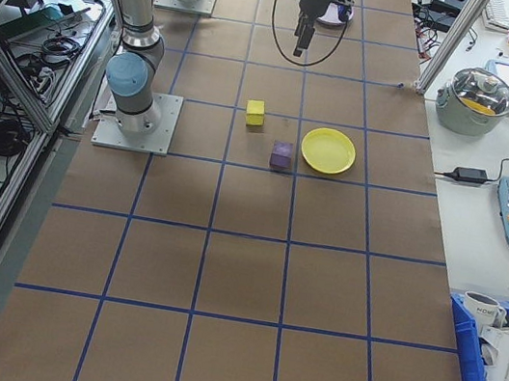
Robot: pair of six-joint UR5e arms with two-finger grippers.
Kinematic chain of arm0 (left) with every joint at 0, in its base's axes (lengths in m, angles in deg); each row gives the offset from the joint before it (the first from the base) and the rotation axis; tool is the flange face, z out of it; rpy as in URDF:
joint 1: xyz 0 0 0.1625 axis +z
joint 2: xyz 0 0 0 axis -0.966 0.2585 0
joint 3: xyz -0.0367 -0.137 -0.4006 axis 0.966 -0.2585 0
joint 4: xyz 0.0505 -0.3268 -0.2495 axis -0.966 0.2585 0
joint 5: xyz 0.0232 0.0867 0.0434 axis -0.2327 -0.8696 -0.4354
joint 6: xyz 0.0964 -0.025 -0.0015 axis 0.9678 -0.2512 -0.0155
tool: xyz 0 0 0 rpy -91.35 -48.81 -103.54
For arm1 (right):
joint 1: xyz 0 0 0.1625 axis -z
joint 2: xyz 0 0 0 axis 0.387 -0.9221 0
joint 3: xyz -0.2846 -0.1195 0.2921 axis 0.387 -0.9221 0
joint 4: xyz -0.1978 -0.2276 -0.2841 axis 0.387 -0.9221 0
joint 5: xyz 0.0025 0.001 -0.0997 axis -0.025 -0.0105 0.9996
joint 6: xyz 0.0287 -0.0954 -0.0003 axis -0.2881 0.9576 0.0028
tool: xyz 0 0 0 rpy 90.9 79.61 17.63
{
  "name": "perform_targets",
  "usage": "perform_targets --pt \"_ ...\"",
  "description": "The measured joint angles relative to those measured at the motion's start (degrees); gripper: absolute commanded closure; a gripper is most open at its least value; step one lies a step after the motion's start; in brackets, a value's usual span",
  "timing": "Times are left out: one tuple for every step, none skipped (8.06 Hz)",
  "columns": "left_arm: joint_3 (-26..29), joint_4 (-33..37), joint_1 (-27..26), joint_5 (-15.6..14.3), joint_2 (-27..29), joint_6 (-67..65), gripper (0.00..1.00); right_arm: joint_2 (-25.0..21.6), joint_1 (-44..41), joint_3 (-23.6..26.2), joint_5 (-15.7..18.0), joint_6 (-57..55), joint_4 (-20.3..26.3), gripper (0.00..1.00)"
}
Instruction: Sort blocks by color into plates
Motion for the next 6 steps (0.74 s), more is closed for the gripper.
perform_targets --pt "0.2 0.0 0.0 0.4 0.1 -0.1 0.0 0.0 0.0 0.0 0.1 0.0 0.0 0.0" --pt "0.3 0.0 0.0 2.6 -0.3 -0.3 0.0 0.0 0.0 0.0 0.3 0.1 0.0 0.0" --pt "0.3 0.1 0.0 4.3 -0.6 -0.5 0.0 0.0 0.0 0.0 0.4 0.1 -0.1 0.0" --pt "0.3 0.2 0.0 5.3 -1.0 -0.6 0.0 0.1 0.0 0.1 0.5 0.1 -0.2 0.0" --pt "0.3 0.2 0.0 5.6 -1.3 -0.6 0.0 0.3 0.0 0.1 0.4 0.1 -0.2 0.0" --pt "0.1 0.5 0.0 5.7 -1.6 -0.6 0.0 0.5 0.0 0.3 0.1 0.1 -0.3 0.0"
